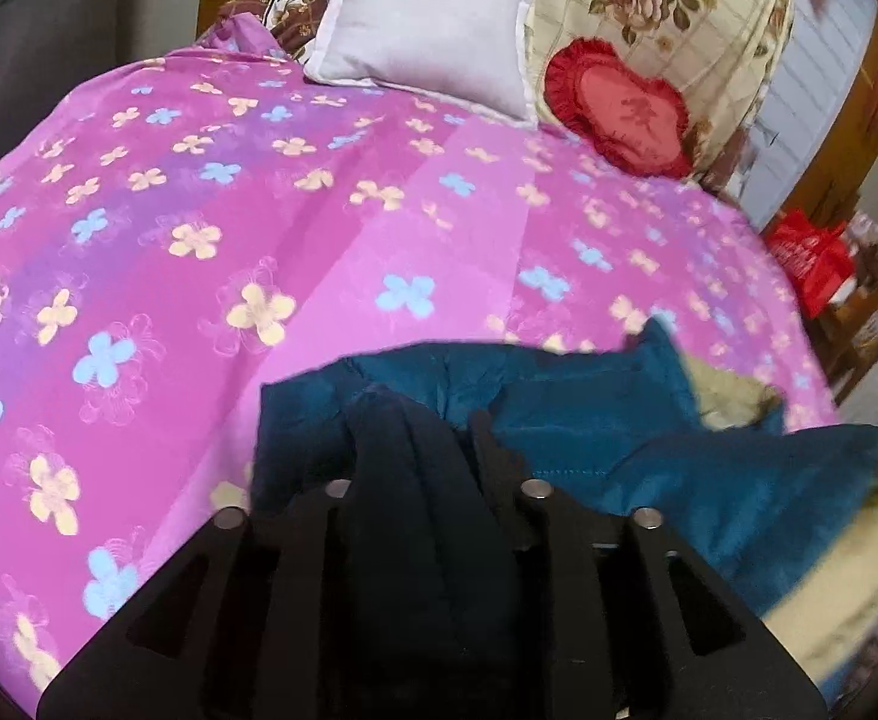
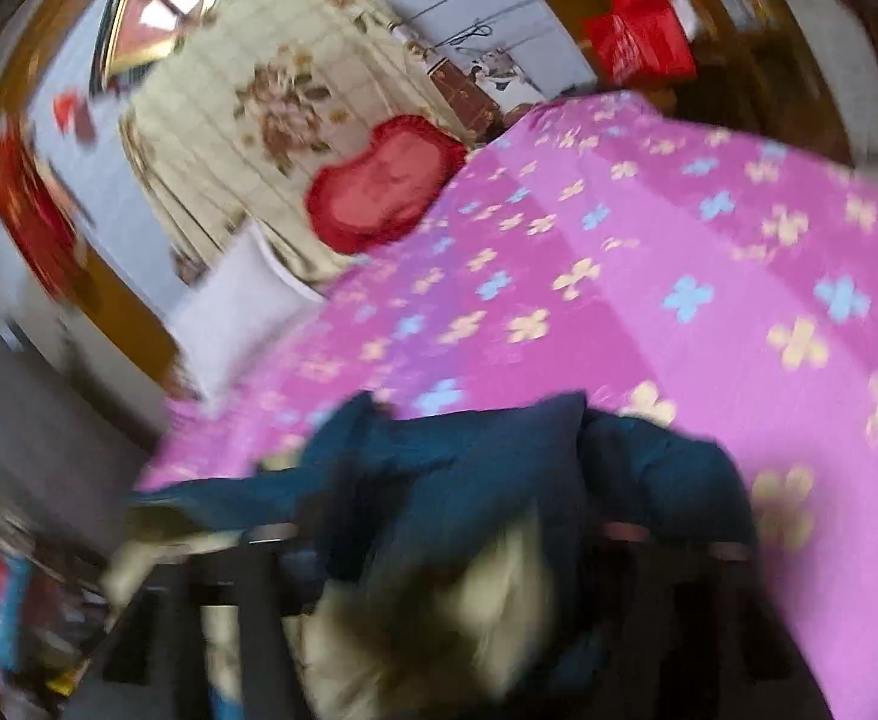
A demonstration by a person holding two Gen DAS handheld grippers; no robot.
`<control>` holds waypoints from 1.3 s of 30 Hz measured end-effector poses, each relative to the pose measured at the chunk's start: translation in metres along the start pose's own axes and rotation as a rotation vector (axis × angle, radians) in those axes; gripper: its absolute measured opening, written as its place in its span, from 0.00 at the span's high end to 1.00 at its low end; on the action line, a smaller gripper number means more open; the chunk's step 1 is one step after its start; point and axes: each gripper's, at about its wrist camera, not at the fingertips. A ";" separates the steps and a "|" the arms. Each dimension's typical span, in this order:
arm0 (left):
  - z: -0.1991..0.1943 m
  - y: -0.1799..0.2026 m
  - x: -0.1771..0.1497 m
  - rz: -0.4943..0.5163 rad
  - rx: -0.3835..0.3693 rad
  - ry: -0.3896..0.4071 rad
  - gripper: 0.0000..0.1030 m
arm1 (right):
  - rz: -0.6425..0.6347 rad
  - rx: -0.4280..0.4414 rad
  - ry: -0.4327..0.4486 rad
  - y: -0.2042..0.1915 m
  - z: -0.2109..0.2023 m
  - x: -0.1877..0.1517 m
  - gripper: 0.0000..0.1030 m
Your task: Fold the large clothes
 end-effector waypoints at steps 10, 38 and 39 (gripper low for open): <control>-0.098 -0.022 -0.043 0.006 0.010 0.248 0.24 | -0.300 -0.094 0.002 -0.028 -0.052 -0.044 0.13; 0.067 0.056 0.048 0.035 0.273 -0.056 0.22 | -0.181 -0.316 -0.342 -0.052 0.098 0.026 0.00; 0.069 0.046 0.049 -0.004 0.235 -0.048 0.22 | -0.158 -0.327 -0.333 -0.044 0.104 0.029 0.00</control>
Point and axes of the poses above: each gripper's, at about its wrist camera, not at the fingertips, and z roughly the way its jaws point, y to its right, x to its top, and after that the axes turned 15 degrees about -y, right-handed
